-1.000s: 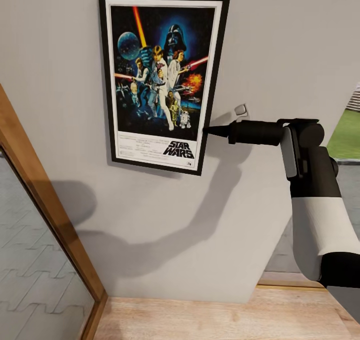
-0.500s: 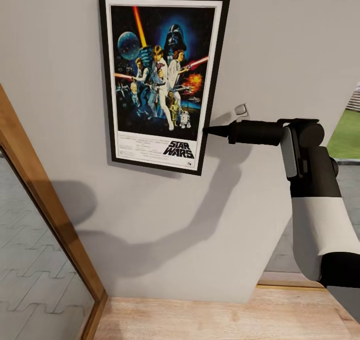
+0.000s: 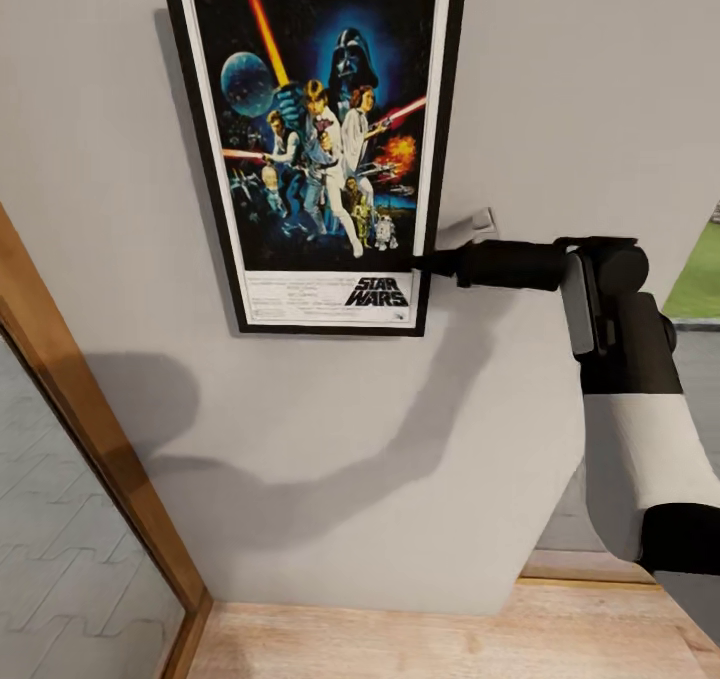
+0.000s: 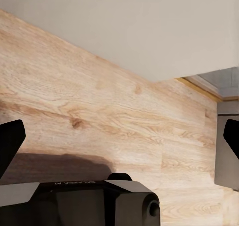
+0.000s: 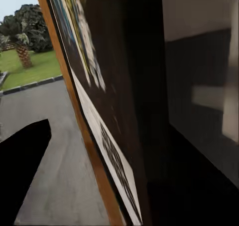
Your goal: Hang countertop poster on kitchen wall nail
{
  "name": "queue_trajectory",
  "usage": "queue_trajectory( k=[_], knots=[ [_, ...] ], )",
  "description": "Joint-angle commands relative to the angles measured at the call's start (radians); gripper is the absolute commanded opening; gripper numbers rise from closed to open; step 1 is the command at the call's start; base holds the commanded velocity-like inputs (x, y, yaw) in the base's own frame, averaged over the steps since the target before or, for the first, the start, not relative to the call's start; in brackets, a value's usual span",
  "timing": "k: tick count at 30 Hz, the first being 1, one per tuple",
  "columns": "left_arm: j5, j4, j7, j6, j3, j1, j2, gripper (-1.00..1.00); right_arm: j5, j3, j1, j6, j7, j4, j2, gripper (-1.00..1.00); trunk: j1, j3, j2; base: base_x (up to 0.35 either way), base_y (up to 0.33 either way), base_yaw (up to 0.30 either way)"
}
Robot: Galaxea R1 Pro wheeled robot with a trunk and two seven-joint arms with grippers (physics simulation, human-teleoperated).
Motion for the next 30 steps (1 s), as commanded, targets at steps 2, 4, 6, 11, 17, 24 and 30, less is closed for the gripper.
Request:
queue_trajectory(
  k=[2,4,6,11,17,24,30],
  knots=[
    [0.001,0.001,-0.003,-0.005,0.0,-0.001,0.0,1.0,-0.001,0.0,-0.001,0.003,-0.001,0.0,0.0,1.0,0.001,-0.002,-0.002,0.007,0.0,0.0],
    [0.001,0.001,-0.003,-0.005,0.0,-0.001,0.0,1.0,-0.002,0.0,-0.001,0.004,-0.001,0.0,0.0,1.0,0.001,-0.002,-0.002,0.002,0.0,0.0],
    [0.001,0.001,-0.003,-0.005,0.0,-0.001,0.0,1.0,-0.002,0.0,-0.001,0.004,-0.001,0.0,0.0,1.0,0.001,-0.002,-0.002,0.001,0.0,0.0],
    [0.001,0.001,-0.003,-0.005,0.0,-0.001,0.0,1.0,-0.002,0.0,-0.001,0.004,-0.001,0.0,0.0,1.0,0.001,-0.002,-0.002,0.0,0.0,0.0],
    [0.001,0.001,-0.003,-0.005,0.0,-0.001,0.0,1.0,-0.002,0.0,-0.001,0.004,-0.001,0.0,0.0,1.0,0.001,-0.002,-0.002,-0.099,0.0,0.0],
    [0.001,0.001,-0.002,-0.006,0.0,-0.001,0.0,1.0,-0.002,0.0,-0.001,0.004,-0.001,0.0,0.0,1.0,0.001,-0.002,-0.002,-0.189,0.0,0.0],
    [0.001,0.001,-0.003,-0.005,0.0,-0.001,0.0,1.0,-0.002,0.0,-0.001,0.004,-0.001,0.0,0.0,1.0,0.001,-0.002,-0.002,-0.225,0.0,0.0]
  ],
)
